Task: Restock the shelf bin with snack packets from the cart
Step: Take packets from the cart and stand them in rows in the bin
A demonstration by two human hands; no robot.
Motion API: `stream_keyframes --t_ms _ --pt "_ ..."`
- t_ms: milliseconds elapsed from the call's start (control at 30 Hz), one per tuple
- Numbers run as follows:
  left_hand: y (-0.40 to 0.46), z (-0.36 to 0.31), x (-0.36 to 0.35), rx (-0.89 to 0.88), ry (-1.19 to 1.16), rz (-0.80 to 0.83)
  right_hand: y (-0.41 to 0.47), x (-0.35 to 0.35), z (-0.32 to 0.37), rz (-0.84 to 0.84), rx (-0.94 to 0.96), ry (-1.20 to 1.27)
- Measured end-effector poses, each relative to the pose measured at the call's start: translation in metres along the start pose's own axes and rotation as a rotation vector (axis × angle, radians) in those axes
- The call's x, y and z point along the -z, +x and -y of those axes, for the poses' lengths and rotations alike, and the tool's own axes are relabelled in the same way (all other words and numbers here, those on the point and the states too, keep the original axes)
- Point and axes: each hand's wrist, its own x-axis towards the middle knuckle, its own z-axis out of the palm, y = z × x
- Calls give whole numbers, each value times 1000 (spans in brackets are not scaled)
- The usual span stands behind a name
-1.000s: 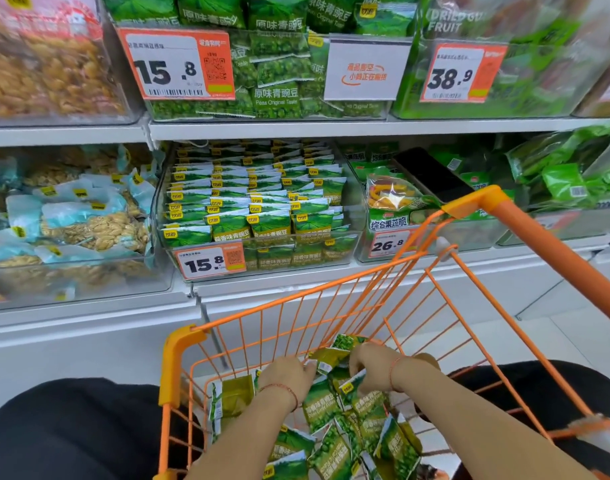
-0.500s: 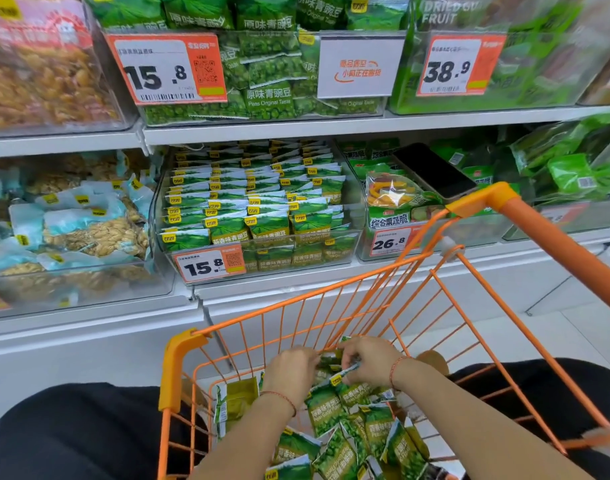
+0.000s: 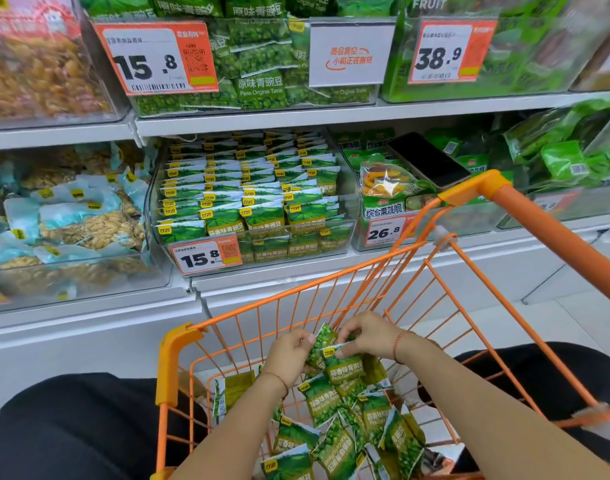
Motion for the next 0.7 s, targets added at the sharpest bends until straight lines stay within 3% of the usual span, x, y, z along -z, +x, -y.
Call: stream_keyframes --t_ms 100,167,333,467,700 --pt "-4 -6 -2 231 -251 177 -4 4 0 58 -37 57" --pt "-6 -5 -5 286 -244 222 -5 6 -1 96 -87 41" --pt "-5 17 -10 -59 849 300 -1 5 -8 175 -170 -122" --pt "-8 13 -18 -92 1177 370 2 1 -12 219 -166 -189" --pt "-1 -18 -4 -39 782 380 6 7 2 199 -149 -298"
